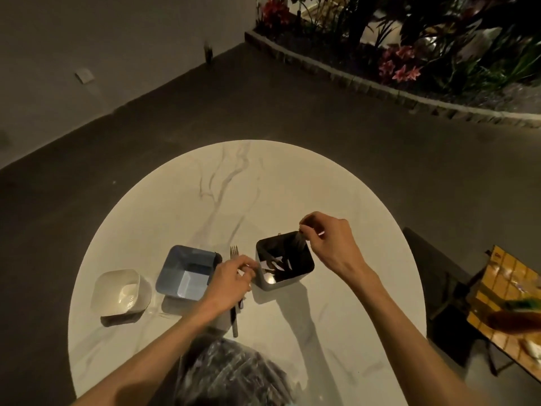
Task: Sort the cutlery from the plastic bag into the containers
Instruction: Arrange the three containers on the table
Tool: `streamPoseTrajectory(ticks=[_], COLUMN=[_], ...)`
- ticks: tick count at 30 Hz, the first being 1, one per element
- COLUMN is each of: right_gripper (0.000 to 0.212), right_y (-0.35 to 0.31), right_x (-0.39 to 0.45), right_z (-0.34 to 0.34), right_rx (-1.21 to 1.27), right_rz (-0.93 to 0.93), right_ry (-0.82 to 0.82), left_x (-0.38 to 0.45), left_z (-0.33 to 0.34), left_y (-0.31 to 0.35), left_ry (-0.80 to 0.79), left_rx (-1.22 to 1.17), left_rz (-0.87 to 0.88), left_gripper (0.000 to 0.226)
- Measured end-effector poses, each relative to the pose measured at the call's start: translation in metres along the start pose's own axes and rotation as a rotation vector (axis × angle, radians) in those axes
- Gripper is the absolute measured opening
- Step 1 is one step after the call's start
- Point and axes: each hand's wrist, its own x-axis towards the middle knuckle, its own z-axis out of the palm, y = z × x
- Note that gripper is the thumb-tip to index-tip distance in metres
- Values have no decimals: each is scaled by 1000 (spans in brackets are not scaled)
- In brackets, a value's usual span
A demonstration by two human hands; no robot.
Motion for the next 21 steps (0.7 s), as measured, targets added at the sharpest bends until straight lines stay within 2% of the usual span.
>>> streamPoseTrajectory(ticks=[4,8,13,18,21], right_gripper=[14,16,30,47,37], right_y=[20,22,24,20,17], right_x=[0,2,7,14,16], right_z=[39,75,101,121,128], right_rx=[-143,-193,-221,-215,-261], right_rz=[38,99,280,326,309], right_ry=[-128,-221,-186,-316,-326], left_x=[1,8,21,21,21], left_z=[15,28,35,35,33], left_y=[-36,-37,-38,-42,-44], left_ry=[-90,-129,-158,-140,-180], left_rx=[57,100,160,165,134], left_rz=[-116,-133,-84,-94,-100], left_gripper=[17,19,15,14,17])
